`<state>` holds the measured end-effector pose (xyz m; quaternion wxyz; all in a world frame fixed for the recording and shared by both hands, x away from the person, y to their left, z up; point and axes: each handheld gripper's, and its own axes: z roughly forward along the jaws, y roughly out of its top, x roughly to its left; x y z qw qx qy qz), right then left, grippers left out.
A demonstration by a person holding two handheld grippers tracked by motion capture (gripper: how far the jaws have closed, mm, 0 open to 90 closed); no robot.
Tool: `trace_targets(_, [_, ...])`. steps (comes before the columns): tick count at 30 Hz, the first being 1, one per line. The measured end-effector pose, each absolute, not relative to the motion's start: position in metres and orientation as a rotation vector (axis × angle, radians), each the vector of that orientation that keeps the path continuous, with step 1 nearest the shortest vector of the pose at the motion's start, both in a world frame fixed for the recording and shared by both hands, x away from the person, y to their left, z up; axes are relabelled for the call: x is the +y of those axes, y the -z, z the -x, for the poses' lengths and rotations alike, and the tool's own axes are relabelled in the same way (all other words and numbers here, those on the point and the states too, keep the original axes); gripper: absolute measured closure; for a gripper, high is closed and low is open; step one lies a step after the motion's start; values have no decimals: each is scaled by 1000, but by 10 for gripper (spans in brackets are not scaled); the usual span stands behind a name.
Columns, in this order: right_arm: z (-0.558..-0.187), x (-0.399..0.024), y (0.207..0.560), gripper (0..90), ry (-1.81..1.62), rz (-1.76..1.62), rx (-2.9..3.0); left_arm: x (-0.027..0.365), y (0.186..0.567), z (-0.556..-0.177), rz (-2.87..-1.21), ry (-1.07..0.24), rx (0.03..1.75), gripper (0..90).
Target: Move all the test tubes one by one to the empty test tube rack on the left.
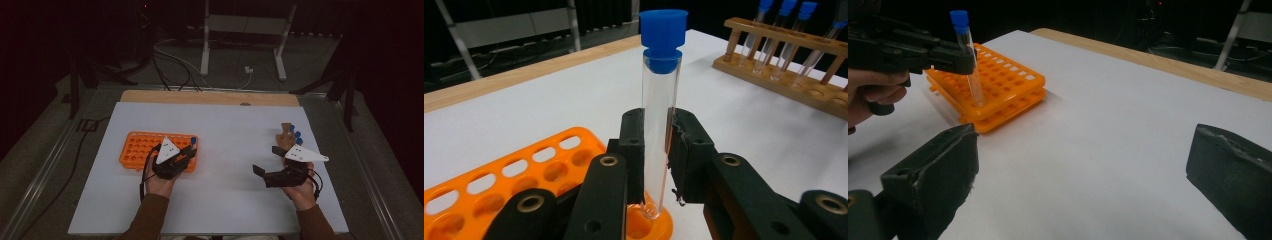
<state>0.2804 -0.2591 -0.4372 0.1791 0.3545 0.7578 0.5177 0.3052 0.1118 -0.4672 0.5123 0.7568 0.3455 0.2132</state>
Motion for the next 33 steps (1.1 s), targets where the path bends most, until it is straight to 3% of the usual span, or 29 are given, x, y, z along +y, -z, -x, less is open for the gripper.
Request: trace_targets(33, [-278,-254,444,5,-1440,-987,2181,110,495,-300,-2010,-526,887,782])
